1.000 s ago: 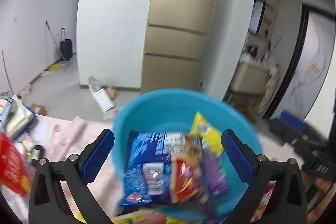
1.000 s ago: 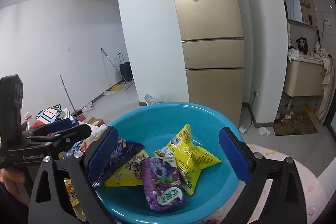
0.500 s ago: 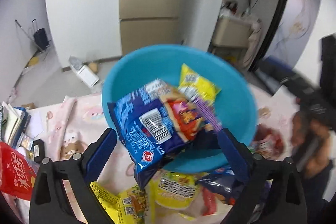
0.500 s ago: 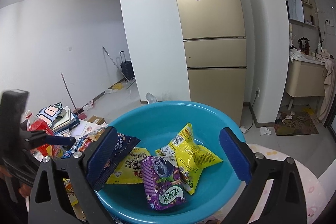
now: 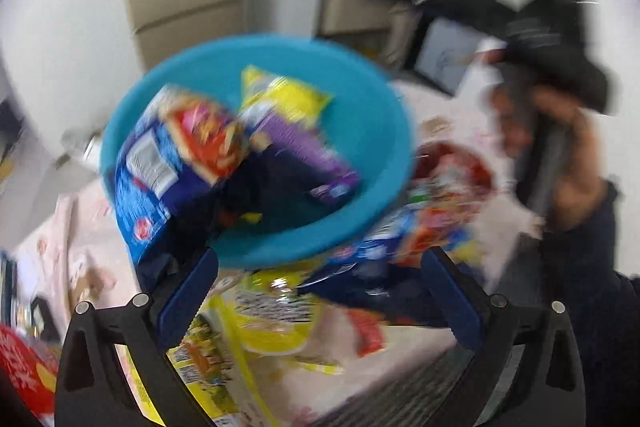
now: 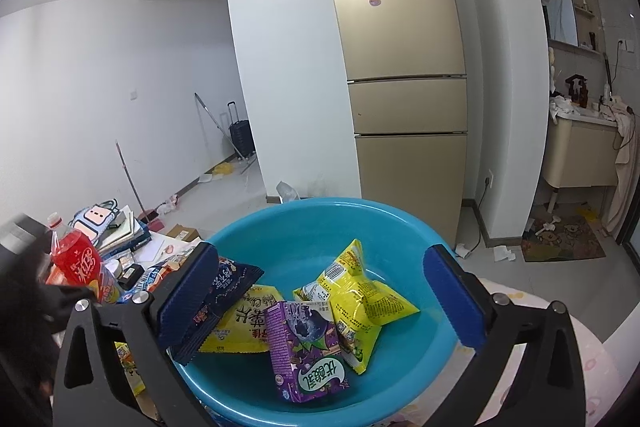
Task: Organize snacks
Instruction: 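Open both grippers to drop the carton and blue bag into the basin, then move both grippers away from the basin toward the snacks on the table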
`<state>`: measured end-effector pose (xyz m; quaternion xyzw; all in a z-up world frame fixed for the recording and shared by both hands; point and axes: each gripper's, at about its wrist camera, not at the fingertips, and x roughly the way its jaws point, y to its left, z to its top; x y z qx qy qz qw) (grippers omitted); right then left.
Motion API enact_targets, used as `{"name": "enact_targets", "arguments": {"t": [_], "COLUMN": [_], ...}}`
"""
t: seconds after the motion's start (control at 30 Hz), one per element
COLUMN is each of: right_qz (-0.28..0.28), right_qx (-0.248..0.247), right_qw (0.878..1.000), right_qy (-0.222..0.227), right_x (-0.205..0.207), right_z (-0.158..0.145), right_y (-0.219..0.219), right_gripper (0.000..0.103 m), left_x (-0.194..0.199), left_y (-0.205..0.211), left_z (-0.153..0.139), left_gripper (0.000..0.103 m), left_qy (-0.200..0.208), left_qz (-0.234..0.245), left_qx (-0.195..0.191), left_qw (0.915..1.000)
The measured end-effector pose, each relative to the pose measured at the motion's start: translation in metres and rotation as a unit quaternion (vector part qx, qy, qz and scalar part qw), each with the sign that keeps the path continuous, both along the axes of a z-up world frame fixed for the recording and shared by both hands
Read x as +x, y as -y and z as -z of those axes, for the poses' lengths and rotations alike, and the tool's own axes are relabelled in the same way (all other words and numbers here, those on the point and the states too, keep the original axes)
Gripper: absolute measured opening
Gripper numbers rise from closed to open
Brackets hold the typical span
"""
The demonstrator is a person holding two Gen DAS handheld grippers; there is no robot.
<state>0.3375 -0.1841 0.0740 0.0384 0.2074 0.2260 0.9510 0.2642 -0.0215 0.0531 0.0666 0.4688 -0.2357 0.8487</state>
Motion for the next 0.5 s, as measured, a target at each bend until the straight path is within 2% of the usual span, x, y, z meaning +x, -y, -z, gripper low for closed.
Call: {"name": "enact_targets", "arguments": {"t": [0.1,0.23,0.3,0.37,0.5], "right_qz": [0.000,0.002,-0.002,-0.005,-0.009], "right_qx": [0.020,0.034,0.036,0.035,0.027], "right_qw": [1.000,0.999,0.999,0.999,1.000], "right_qy": [-0.001,0.009,0.009,0.009,0.013], "right_x": [0.001,-0.002,-0.003,-0.002,-0.004], "right_z": [-0.002,-0.007,-0.008,-0.008,-0.008], "right_y": [0.009,0.014,0.014,0.013,0.010], "right_gripper": [0.103,0.103,0.103,0.103,0.103], "left_x": [0.024,0.052,0.066,0.090,0.113], "left_y": [-0.011,-0.015,-0.018,-0.008,0.013], "left_z": [0.002,-0.014,-0.015,-0.018,-0.023], "left_gripper": [0.103,0.103,0.103,0.103,0.103], "left_qy": [-0.011,-0.014,-0.015,-0.007,0.031], "left_qz": [-0.054,-0.087,-0.104,-0.133,-0.151], "left_qx": [0.010,-0.042,-0.044,-0.010,0.035], "left_qw": [0.9984,0.9952,0.9934,0.9910,0.9874]}}
